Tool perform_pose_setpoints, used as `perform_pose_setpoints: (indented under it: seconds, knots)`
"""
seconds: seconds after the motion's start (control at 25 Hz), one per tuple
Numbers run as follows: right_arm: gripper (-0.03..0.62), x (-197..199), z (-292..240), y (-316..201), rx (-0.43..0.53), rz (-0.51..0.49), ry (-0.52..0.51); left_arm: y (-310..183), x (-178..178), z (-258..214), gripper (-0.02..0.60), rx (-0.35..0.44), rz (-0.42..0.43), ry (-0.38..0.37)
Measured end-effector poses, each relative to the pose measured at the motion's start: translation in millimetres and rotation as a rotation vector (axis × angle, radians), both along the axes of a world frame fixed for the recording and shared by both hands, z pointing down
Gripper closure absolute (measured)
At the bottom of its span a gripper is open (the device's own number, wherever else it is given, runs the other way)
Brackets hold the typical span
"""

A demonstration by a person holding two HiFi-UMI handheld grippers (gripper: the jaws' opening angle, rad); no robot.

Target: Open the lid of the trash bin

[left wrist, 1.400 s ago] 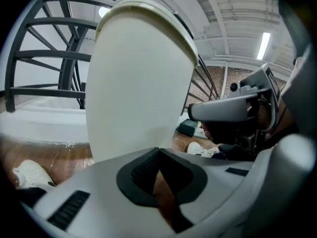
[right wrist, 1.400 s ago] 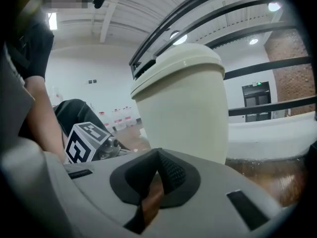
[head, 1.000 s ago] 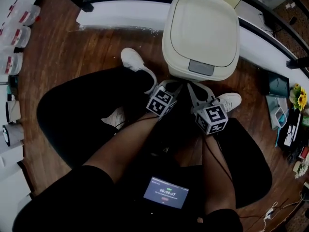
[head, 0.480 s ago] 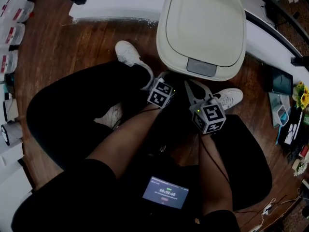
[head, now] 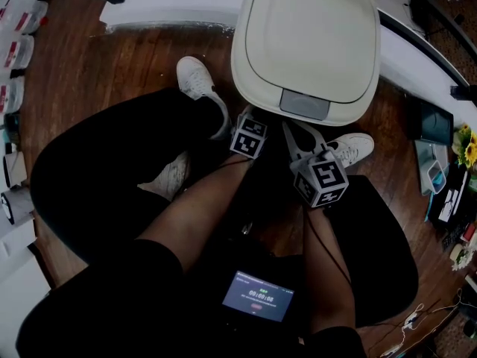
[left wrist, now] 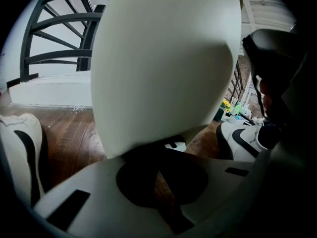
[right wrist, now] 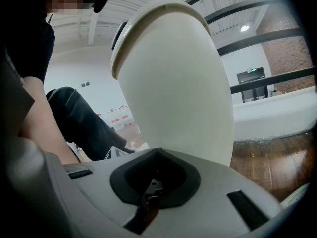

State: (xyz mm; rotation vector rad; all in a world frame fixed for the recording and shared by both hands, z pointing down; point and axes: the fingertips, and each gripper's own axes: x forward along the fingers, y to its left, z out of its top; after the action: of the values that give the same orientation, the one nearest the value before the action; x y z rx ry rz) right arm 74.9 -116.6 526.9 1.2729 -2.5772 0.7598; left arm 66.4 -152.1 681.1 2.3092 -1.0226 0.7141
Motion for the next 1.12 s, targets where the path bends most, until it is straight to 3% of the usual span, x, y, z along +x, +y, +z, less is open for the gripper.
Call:
perform_pose_setpoints:
  seconds: [0.36,0.48,0.6,0.84,1.12]
  knots:
    - [0.577,12.1,1.5,-4.5,-0.001,0.037,-0.022,-1.5,0.9,12.8,0.545,-0.028,-0.039,-0.03]
    - [0.577,13.1,3.0,-5.3,-0.012,0.049,-0.025,-2.4,-1.2,13.7,0.545,-0.028,-0.048,-0.08]
    - [0.577,13.6,6.0,-4.6,-0.02,0.054,-0.019,-1.6,0.2,17.2,0.545,-0.039,-0.066,-0.068]
    - [0.577,15.5,5.2,-6.3,-0.024,0.066,-0.033,-0.8,-2.2,23.0,0.543,-0.051,-0.024,-0.103]
    - [0.577,12.8,4.4,-7.1,-0.029,0.071,-0.026,-3.5,-8.8,30.1,0.543,-0.084,-0.051,-0.143]
